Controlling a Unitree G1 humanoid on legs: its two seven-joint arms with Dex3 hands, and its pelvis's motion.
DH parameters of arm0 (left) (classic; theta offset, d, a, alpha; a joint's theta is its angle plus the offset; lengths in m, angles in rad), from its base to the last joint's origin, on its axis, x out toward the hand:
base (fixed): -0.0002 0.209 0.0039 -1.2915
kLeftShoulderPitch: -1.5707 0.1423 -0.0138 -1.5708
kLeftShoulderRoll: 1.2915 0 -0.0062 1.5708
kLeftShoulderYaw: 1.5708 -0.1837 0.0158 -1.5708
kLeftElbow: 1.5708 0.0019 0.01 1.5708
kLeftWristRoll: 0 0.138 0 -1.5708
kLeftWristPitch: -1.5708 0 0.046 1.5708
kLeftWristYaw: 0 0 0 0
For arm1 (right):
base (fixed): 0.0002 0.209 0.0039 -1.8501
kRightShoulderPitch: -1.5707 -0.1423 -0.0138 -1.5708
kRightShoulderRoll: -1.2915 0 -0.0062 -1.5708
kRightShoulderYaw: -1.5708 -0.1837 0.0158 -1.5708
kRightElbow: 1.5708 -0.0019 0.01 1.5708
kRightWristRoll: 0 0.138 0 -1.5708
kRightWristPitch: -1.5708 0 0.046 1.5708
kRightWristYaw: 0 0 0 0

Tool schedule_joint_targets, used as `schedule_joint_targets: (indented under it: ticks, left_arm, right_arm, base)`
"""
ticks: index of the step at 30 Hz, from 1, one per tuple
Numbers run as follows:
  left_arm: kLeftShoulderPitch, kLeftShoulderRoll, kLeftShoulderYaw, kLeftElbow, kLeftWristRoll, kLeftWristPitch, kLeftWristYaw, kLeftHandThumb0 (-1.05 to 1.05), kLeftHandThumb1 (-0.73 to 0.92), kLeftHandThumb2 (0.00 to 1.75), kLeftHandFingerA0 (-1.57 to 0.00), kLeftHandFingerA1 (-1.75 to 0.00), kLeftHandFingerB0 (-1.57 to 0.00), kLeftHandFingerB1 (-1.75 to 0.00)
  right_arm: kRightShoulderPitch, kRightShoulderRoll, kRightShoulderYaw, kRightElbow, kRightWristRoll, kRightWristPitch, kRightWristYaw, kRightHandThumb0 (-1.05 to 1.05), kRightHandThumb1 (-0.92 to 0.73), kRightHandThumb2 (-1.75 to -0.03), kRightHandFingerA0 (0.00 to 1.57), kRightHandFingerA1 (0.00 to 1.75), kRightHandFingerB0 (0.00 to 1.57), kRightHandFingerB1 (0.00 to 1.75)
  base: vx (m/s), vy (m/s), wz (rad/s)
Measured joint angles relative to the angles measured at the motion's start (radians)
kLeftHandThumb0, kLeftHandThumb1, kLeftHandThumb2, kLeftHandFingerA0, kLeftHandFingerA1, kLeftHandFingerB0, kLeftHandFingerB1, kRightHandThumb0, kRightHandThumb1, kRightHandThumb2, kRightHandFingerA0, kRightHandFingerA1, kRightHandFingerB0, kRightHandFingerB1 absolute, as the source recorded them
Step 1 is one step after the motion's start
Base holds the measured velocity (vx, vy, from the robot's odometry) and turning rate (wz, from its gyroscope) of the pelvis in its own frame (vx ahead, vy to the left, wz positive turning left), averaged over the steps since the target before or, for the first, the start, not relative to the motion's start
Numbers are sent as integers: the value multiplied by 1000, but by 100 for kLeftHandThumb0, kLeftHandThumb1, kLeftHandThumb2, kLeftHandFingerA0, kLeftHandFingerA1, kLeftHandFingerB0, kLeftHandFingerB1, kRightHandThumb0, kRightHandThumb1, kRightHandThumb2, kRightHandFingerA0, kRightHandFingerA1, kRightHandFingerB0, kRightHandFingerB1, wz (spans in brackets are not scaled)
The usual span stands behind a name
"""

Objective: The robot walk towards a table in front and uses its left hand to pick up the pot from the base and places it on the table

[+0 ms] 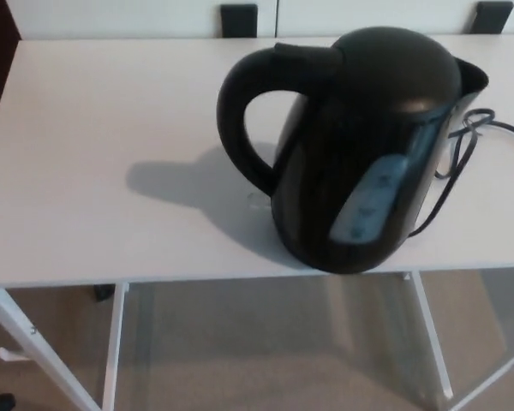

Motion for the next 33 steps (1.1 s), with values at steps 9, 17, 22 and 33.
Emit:
schedule_joint_targets:
  ticks: [9, 17, 22, 33]
  left_arm:
    - [9, -2, -7, -11, 0, 0, -6, -35, 51, 84, -53, -60, -53, -54]
    - [64, -3, -12, -130, -1, 8, -20, -33, 63, 59, -55, -46, -61, -39]
    - [152, 20, 40, -206, -27, 11, -59, -28, 58, 57, -60, -47, -61, -40]
    - [410, 31, 141, -519, -140, 103, -166, -36, 61, 58, -53, -44, -57, -39]
  right_arm:
    - [3, -10, -6, 5, 4, 1, 13, -23, -68, -62, 13, 34, 19, 34]
    - [5, -10, -14, 2, 6, 1, 14, -25, -69, -64, 15, 37, 16, 34]
    - [8, -9, -16, 3, 6, 1, 21, -23, -69, -63, 15, 36, 16, 33]
    - [23, -8, -22, -6, 8, 8, 31, -22, -71, -63, 13, 34, 16, 33]
  base:
    - [15, -144, -1]
    - [39, 47, -6]
    - [6, 131, -2]
    - [15, 3, 4]
